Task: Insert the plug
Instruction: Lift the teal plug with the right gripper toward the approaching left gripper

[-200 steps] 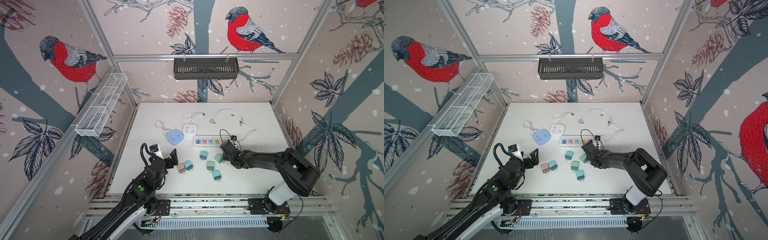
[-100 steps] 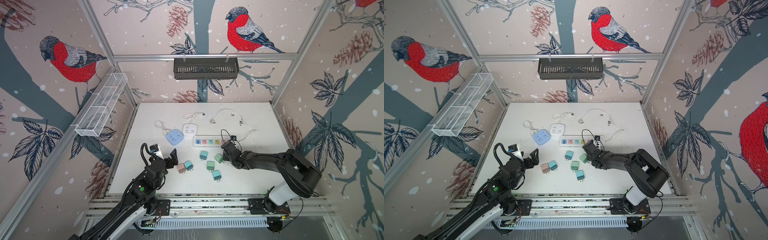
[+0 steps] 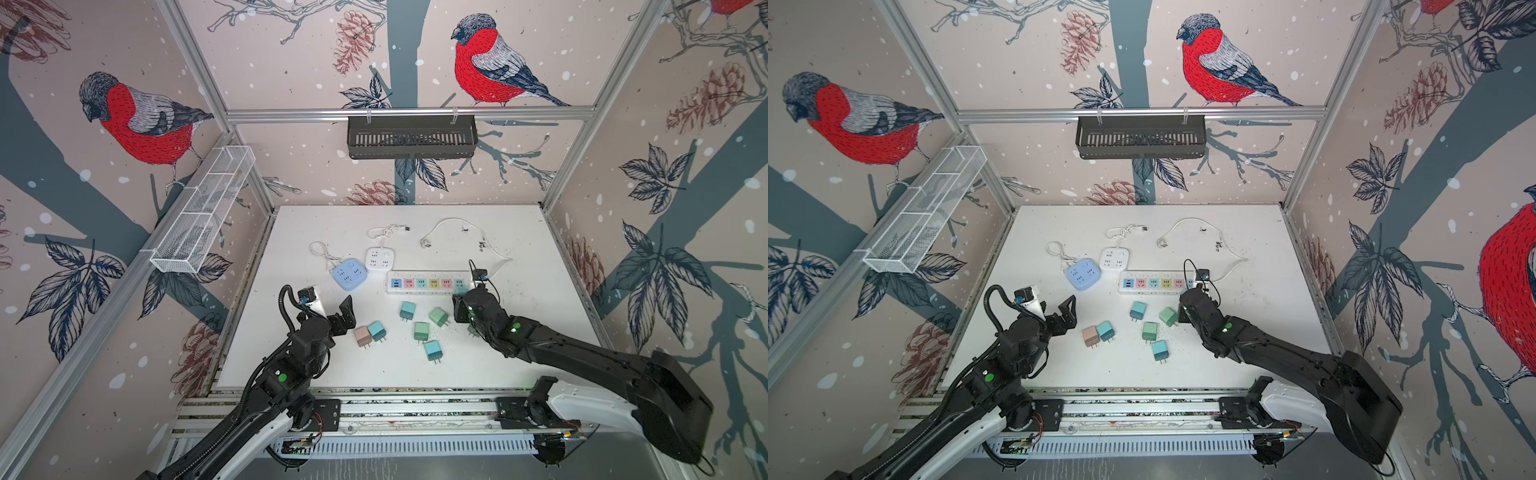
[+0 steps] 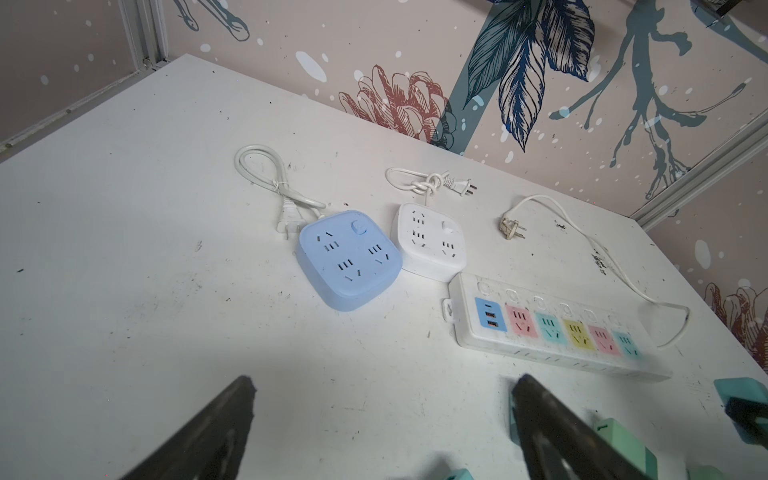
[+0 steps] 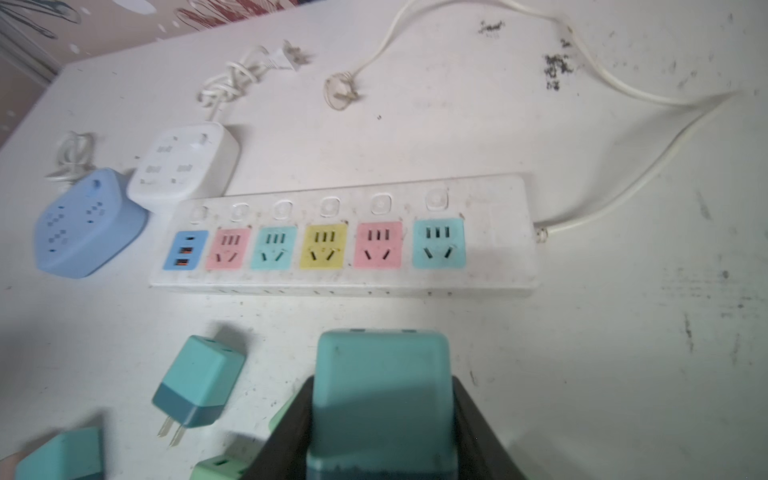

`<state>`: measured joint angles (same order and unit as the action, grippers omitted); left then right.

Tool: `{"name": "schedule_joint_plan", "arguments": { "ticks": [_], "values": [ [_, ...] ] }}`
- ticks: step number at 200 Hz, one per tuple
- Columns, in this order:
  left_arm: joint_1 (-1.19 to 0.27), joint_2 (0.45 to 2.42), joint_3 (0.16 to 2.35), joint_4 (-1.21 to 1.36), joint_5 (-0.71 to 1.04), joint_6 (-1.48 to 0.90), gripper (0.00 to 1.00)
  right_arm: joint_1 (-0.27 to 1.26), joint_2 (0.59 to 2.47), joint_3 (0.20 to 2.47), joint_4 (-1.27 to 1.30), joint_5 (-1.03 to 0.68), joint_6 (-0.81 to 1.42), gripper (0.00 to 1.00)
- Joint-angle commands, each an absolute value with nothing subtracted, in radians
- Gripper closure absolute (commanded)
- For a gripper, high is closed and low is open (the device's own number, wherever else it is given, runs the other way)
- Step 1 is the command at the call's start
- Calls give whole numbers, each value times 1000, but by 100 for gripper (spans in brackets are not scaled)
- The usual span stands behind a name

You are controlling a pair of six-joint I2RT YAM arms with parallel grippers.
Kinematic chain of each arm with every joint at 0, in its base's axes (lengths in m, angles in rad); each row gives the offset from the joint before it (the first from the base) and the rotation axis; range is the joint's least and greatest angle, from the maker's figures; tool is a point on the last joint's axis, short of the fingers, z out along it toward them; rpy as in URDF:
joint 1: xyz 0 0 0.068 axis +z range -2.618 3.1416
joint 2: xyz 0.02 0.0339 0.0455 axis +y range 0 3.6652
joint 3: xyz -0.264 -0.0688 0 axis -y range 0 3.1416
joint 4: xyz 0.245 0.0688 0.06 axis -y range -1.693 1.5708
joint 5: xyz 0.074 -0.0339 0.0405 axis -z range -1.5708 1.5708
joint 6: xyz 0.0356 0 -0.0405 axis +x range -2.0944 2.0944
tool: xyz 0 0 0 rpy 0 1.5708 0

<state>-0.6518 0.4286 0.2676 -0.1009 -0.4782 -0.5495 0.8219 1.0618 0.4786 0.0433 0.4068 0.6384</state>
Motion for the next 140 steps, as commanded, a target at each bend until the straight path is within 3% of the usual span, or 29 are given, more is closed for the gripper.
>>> {"name": "schedule_joint_plan", "arguments": {
  "ticks": [1,29,59,80,104,140],
  "values": [
    [-651,474,289,-96,-489,-533,3,844,962,423,210,425,482,82],
    [-652,597,339,-121,-540,-557,4,853,900,349,470,401,302,86],
    [-651,639,328,-89,-488,-543,5,856,966,334,714,318,99,94],
    [-651,594,284,0,-353,-463,8,856,1011,339,834,253,-32,95],
    [-652,506,260,50,-325,-422,9,861,1032,354,889,155,-102,95],
    [-652,370,286,40,-207,-472,3,900,1022,284,954,54,-227,95]
  ]
}}
